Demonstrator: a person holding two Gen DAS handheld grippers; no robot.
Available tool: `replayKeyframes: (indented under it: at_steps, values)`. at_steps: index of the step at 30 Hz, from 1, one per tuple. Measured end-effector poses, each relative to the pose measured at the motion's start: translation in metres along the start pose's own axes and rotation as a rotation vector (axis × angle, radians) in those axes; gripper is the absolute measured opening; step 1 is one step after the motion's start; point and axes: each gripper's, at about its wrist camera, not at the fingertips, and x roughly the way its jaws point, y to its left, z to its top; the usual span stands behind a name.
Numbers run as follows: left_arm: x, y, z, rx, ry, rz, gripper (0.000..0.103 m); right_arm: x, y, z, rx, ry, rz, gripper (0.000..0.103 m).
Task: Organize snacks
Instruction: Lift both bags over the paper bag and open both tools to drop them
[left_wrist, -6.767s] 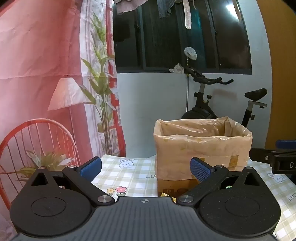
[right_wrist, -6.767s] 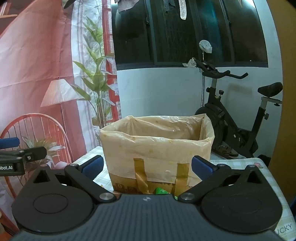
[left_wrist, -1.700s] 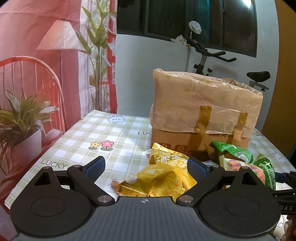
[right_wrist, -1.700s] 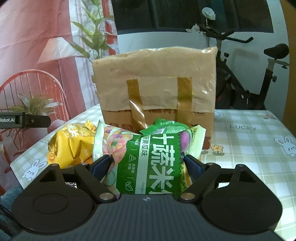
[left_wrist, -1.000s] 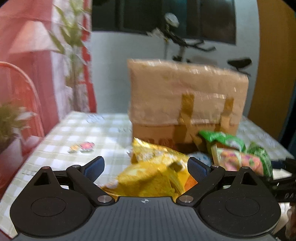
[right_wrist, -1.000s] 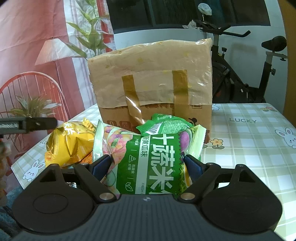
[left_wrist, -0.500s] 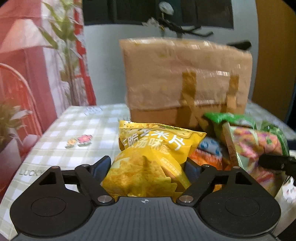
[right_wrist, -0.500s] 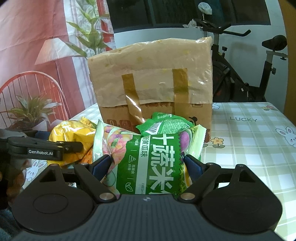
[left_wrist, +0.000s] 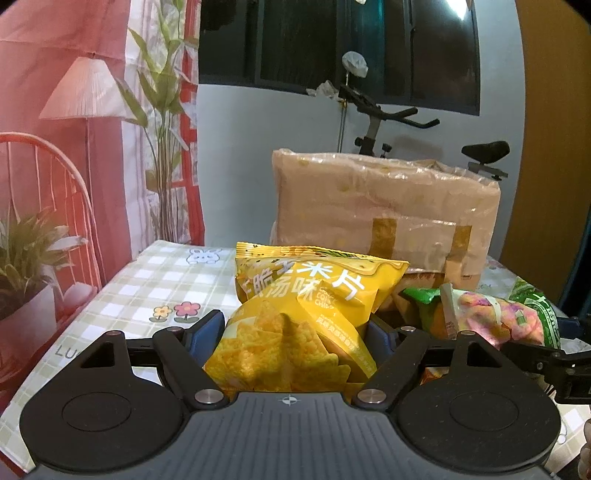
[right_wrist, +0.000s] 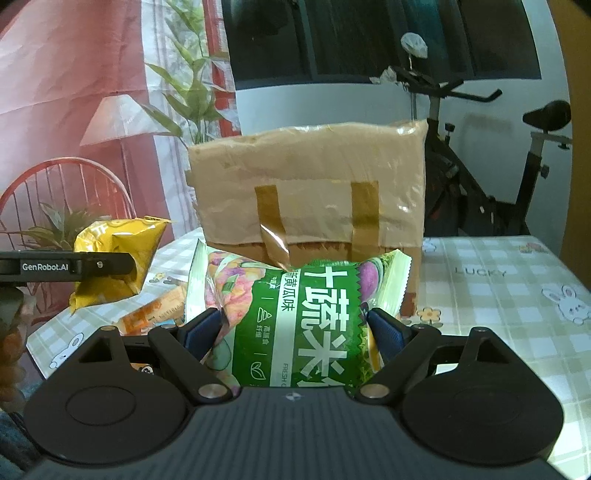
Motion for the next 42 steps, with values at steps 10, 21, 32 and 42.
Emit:
replayKeyframes:
  at_steps: [10,21,32,42]
  values:
    - [-0.01,-0.001,0.024,0.003,-0.072,0.005,0.082,-0.014,0.003,0.024,-0.024,-0.115,0.017,0.087]
    - [-0.01,-0.003,0.049,0.008,-0.117,0.026,0.082,-0.005,0.008,0.055,-0.066,-0.172,0.043,0.087]
    - [-0.005,-0.008,0.089,0.031,-0.17,0.017,0.082,-0.004,-0.005,0.089,-0.072,-0.227,0.026,0.087]
    - [0.016,-0.012,0.126,0.047,-0.177,-0.006,0.082,0.009,-0.03,0.133,-0.055,-0.273,0.003,0.087]
